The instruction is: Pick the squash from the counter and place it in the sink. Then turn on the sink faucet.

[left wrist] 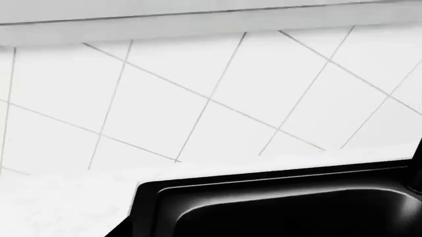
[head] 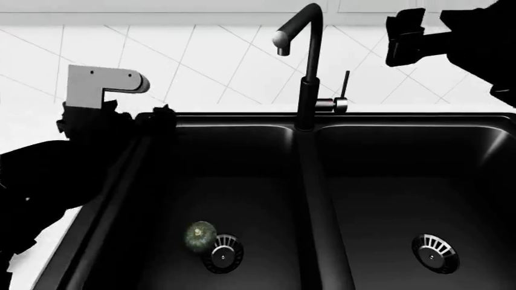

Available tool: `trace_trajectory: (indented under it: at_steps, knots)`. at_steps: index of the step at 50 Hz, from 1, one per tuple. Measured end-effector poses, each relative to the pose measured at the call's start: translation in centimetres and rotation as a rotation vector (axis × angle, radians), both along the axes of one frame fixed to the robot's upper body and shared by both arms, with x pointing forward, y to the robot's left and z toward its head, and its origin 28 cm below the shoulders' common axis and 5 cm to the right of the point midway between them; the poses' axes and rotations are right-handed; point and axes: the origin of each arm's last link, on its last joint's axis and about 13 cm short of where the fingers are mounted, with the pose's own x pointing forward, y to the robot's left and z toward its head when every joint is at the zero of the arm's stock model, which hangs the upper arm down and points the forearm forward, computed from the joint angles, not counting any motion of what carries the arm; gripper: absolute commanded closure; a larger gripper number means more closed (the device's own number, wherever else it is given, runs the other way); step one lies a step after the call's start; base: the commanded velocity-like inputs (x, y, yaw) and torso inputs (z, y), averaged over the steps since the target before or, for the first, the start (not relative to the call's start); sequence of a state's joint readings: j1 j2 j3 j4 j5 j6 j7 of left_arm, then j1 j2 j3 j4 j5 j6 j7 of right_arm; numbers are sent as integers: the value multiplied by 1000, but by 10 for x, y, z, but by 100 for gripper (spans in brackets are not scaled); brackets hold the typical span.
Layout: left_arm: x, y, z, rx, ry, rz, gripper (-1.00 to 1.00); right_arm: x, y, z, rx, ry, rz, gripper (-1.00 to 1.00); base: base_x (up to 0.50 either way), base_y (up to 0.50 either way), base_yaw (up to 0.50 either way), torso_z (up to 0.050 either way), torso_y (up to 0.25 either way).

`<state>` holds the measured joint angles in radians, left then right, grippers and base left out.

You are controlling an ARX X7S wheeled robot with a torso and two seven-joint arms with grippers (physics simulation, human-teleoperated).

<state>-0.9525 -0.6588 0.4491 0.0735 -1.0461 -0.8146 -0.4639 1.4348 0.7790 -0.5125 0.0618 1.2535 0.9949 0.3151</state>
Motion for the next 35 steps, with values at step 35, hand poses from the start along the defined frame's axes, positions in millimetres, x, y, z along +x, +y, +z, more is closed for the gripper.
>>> trace_trajectory:
  at_steps: [35]
  knots:
    - [-18,-3,31,-37,-111,-14,-100,129,42,-55,12,-39,-22,-100,0,0,0,0,0]
